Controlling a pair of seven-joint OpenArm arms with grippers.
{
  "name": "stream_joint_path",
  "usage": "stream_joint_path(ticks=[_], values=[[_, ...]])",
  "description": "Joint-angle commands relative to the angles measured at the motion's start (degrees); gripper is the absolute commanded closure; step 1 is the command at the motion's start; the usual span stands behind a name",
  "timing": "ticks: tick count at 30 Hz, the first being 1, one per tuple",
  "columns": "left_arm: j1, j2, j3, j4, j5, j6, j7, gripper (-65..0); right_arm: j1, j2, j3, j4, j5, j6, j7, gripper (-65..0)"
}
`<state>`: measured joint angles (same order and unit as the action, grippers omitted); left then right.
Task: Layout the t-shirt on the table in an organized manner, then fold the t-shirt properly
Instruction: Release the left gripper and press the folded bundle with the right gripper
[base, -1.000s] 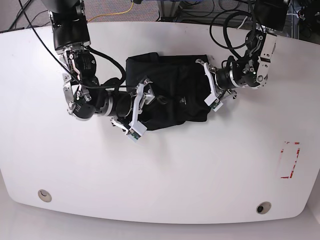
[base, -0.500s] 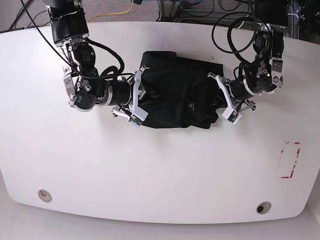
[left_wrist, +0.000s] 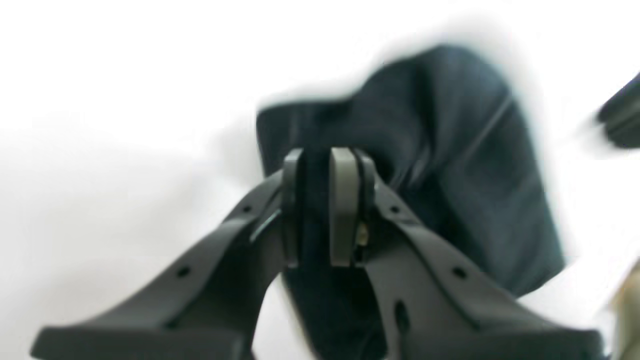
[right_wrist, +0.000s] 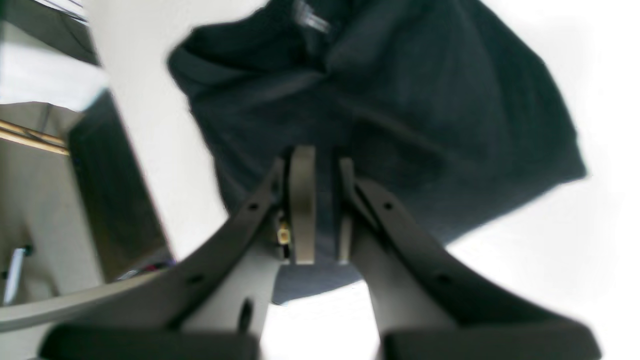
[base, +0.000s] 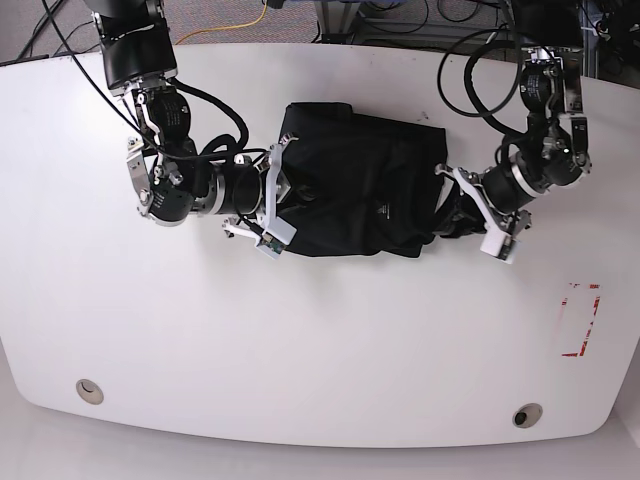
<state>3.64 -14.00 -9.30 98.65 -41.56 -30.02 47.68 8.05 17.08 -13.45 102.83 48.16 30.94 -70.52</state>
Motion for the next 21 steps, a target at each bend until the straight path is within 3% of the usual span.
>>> stream_joint_path(ticks=[1, 5, 9, 16, 21], values=[[-0.8, -0.6, -4.2, 1.2, -5.2, -0.1, -1.4, -7.8, 1.9, -1.5, 0.2, 0.1, -3.4, 0.2, 1.4, -5.5], [-0.6, -0.8, -8.1, 1.0, -11.1, -0.1, -0.7, -7.8, 2.1, -3.1, -0.7, -0.2, -7.7, 2.3, 1.4, -5.5], [-1.0, -1.1, -8.2, 1.0, -11.4, -0.1, 1.2, -7.8, 2.2, -4.7, -3.0, -0.4, -11.2, 4.7, 1.4, -5.5], [-2.4, -6.0, -10.6, 1.0, -11.4, -0.1, 1.2, -7.8, 1.4, -8.8, -7.9, -1.9, -17.5, 4.9, 3.8, -5.5], [-2.2, -8.6, -14.0, 1.0, -11.6, -0.1, 1.3, -7.8, 1.6, -10.5, -12.5, -7.0, -20.3, 4.9, 9.8, -5.5]])
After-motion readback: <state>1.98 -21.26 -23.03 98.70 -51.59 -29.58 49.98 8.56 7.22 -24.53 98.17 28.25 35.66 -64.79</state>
